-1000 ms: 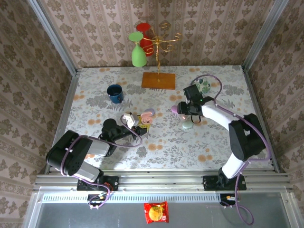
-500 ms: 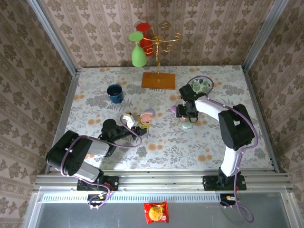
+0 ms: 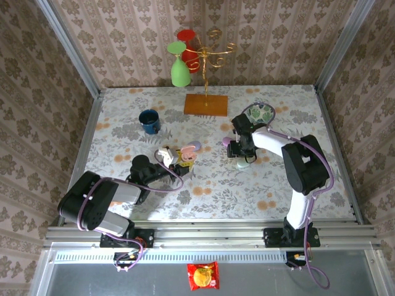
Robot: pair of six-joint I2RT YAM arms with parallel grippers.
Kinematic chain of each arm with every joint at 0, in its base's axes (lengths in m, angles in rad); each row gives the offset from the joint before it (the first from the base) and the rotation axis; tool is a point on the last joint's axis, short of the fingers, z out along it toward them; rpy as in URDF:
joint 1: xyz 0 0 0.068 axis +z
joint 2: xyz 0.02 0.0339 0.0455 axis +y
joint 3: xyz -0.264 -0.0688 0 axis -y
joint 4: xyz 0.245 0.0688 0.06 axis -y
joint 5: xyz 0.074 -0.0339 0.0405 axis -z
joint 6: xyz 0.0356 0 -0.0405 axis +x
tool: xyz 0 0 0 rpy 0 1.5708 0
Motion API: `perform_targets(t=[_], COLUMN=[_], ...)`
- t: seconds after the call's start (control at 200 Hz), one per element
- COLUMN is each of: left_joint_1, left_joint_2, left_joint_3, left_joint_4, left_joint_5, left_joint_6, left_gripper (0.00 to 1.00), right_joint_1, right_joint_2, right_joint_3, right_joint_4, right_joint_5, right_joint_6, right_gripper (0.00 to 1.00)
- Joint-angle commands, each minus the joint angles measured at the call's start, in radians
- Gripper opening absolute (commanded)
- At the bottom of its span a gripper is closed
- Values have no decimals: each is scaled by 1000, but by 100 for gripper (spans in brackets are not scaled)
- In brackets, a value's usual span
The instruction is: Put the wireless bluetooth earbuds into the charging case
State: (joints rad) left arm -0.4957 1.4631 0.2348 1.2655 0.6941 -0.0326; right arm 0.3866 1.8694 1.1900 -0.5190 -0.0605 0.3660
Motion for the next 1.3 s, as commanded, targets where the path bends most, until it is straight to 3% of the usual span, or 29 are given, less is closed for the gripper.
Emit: perform_targets(t=[0.0,0.18,0.355,0.455,0.54,0.95,1.29], left_joint_1=[7,8,8,8,8,8,8], left_joint_2=[-18,-13,-15,-12,-12,-13,-19], left_joint_3=[-6,-2,0,4,8,1,1], left_joint_4=[30,31,30,30,30,31,31], left_joint_5=[11,10,9,13,17,19,19], left_joint_6=[-3,1,2,0,-3,8,11], left_gripper=[40,40,40,40,40,40,41], right_joint_1=[22,35,25,-3,-34,-91,-82], right_joint_2=[-27,-38,-117,-147,-135,70,-13], right_joint_3=[-15,-23,-69,-88,-80,66,-69], right_joint_4=[17,63,122,148,157,98,135], right_joint_5=[-48,-94,-52,-30,-42,-127,-215], right_joint_6=[1,-12,-24,-30,-31,-94,-23], right_gripper=[51,51,52,57,61,60,63])
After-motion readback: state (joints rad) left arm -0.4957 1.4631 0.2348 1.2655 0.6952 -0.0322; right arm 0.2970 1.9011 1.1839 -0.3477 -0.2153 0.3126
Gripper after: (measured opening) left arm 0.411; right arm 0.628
